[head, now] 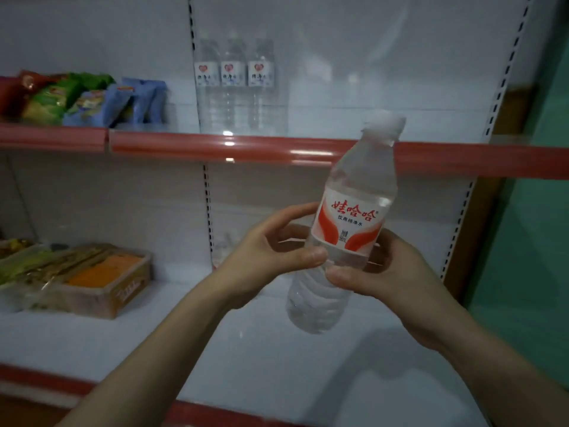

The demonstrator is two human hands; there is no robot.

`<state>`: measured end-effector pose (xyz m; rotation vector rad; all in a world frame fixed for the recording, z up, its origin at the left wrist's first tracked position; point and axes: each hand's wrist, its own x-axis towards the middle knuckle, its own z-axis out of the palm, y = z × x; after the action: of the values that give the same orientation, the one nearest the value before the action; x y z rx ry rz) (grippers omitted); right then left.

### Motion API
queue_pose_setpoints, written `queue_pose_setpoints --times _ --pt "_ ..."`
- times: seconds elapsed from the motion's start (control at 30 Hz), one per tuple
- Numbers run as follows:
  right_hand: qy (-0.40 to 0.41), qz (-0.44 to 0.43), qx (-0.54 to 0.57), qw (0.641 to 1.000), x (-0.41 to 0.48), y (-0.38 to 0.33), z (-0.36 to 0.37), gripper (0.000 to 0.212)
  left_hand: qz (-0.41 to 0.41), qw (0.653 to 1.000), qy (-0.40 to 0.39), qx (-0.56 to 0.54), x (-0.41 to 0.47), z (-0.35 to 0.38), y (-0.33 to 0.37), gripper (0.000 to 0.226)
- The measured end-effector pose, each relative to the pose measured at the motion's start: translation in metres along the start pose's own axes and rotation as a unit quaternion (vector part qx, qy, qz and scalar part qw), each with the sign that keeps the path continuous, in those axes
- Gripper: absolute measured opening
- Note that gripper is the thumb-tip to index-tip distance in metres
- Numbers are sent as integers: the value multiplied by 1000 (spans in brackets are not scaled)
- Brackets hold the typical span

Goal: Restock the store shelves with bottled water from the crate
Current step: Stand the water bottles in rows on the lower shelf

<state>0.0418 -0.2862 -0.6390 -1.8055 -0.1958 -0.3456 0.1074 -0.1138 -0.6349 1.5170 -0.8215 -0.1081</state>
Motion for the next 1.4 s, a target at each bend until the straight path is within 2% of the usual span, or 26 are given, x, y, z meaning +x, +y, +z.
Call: queue_pose_setpoints --times 0.2,0.47,0.6,0.83,1.03,1.23,1.4 --pt "-60 111 -16 992 -2 116 11 67 -113 990 80 -18 -38 31 -124 35" --pt "-98 184 -29 978 22 210 17 55 -223 973 60 -25 -40 47 -215 50" --pt "-113 197 -13 974 40 244 30 58 -213 973 94 -3 -38 34 -254 45" --pt "-81 167 3 983 95 279 65 56 -114 986 113 38 0 -8 -316 40" --pt "-46 167 -4 985 147 312 98 51 -85 985 141 44 34 -42 -365 45" --pt "-47 170 -35 984 185 346 125 54 -120 962 234 77 50 -64 -407 42" --pt "-37 162 -44 985 221 361 142 52 -220 902 354 117 69 -73 -424 33"
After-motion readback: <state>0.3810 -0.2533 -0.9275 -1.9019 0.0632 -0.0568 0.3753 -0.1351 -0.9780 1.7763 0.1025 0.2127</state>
